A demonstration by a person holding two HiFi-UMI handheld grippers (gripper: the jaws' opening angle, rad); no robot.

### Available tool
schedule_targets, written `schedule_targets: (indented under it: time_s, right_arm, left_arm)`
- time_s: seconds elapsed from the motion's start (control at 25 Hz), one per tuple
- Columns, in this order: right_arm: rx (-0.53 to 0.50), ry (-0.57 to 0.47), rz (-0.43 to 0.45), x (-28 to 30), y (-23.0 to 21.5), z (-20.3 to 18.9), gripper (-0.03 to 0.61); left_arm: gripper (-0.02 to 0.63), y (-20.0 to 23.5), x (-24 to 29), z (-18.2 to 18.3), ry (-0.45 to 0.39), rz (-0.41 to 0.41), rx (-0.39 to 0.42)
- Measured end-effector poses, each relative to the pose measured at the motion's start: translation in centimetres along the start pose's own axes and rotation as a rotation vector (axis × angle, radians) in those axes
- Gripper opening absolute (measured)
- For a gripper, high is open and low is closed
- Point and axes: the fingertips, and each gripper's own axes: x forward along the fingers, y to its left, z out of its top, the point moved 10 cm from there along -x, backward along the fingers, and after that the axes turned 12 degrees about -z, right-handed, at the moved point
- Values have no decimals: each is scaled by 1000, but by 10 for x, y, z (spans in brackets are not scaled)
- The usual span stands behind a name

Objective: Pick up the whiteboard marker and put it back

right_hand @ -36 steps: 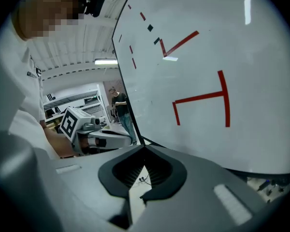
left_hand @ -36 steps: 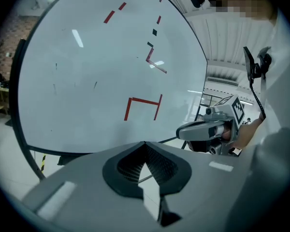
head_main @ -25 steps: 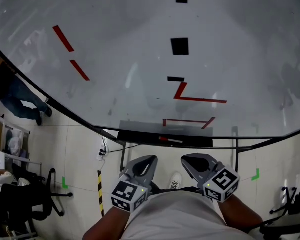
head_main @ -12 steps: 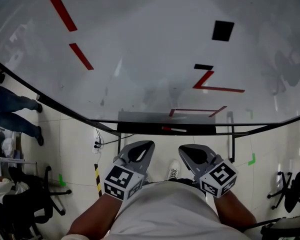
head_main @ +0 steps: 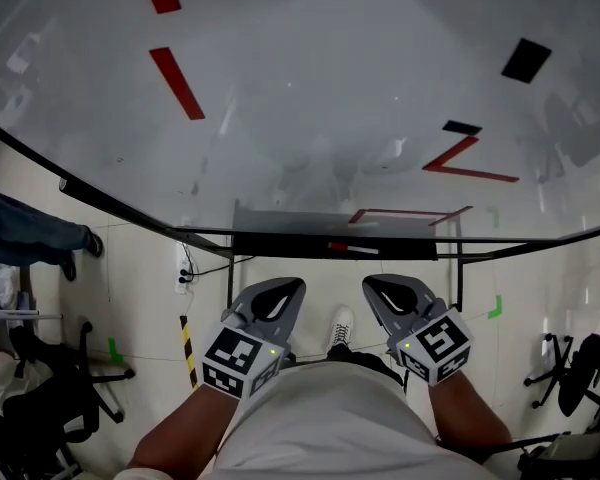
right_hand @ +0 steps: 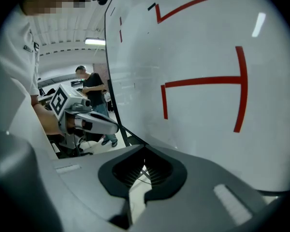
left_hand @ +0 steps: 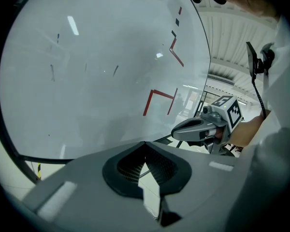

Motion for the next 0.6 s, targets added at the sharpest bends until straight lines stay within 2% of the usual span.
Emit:
schedule_targets:
  time_s: [0.6]
  right_arm:
    - [-289,143,-47,43,-7,-11,2]
  left_arm:
    - [17,7,-2,-18,-1,24,-68]
